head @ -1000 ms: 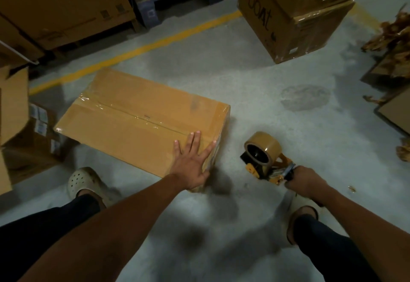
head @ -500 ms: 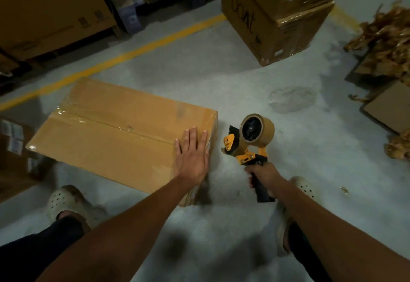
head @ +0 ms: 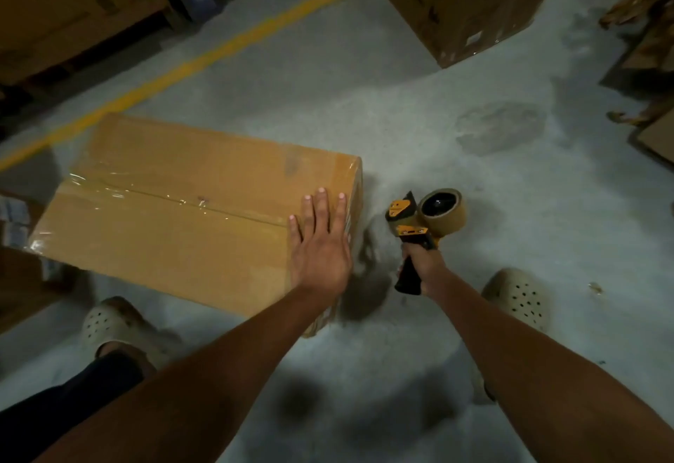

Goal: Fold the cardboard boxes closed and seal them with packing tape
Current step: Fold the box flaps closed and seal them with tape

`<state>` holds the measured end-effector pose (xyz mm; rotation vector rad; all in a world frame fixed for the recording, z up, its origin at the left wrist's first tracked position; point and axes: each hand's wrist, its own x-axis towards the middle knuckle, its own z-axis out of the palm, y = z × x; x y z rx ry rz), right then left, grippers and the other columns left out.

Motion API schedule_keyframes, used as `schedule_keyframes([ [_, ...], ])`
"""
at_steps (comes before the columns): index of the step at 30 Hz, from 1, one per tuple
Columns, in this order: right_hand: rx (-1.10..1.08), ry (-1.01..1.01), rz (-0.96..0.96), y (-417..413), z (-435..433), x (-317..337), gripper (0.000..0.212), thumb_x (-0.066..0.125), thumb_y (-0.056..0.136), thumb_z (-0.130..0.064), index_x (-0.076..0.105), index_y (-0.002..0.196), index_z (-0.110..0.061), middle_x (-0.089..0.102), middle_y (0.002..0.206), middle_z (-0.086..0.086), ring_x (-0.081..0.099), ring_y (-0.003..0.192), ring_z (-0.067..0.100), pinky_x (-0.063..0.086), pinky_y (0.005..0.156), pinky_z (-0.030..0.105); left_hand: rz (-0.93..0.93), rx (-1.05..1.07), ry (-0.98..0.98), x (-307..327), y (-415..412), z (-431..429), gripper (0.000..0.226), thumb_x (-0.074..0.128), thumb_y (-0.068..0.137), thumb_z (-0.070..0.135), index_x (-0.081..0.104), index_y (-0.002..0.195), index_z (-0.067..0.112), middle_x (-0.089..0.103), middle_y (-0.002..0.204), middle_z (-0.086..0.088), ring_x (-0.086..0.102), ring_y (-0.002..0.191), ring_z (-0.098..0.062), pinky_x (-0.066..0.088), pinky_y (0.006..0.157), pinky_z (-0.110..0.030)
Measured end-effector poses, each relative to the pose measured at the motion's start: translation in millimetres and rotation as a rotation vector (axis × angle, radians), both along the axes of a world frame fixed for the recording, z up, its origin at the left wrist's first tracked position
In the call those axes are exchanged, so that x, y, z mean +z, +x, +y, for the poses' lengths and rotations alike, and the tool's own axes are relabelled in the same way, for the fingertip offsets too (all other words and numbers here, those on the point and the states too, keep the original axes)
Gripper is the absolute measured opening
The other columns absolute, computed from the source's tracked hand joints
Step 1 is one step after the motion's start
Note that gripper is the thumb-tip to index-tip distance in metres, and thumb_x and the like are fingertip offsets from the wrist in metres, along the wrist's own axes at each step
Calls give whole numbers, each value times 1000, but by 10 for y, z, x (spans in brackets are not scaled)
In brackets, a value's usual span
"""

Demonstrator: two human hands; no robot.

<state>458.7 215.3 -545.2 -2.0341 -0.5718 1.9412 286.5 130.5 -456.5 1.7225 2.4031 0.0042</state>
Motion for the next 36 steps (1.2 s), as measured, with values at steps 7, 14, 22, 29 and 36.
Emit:
schedule_keyframes([
  [7, 217, 20, -412, -78, -237, -139, 41, 56, 95, -30, 55, 128, -6, 59, 125, 19, 57, 115, 38, 47, 89, 40, -1, -15, 15, -18, -4, 1, 64, 22, 102, 31, -3, 159, 18, -3, 166, -10, -2, 153, -31, 10, 122, -54],
  [14, 167, 433, -458, -791, -462, 630, 29, 52, 95, -23, 64, 110, -1, 67, 109, 18, 62, 103, 34, 45, 83, 34, -116, -43, -37, 89, -100, -7, 69, 12, 98, 42, -7, 158, 14, -14, 165, -7, -13, 152, -26, 0, 123, -51],
  [22, 252, 725, -442, -1613, -892, 1040, 44, 40, 102, -21, 37, 143, -4, 50, 139, 21, 52, 125, 36, 44, 96, 38, -7, -386, -68, 84, -1142, -328, 61, 8, 103, 51, -4, 159, 29, -11, 167, -1, -12, 153, -21, 4, 124, -48],
  [29, 1158, 1105, -957, -1797, -951, 1014, 71, 24, 82, -25, 37, 147, 2, 28, 156, 25, 21, 147, 41, 13, 116, 64, 46, -320, -47, 88, -2169, -698, 64, 17, 102, 56, 5, 159, 29, -5, 167, 1, -6, 153, -18, 12, 123, -46],
  [36, 1282, 994, -823, -2876, -1265, 1092, 70, 31, 80, -33, 55, 134, 4, 46, 144, 28, 42, 136, 42, 34, 108, 59, 38, -147, -46, 105, -2847, -1024, 63, 14, 101, 57, 13, 158, 30, 7, 166, 2, 8, 153, -21, 19, 120, -53],
])
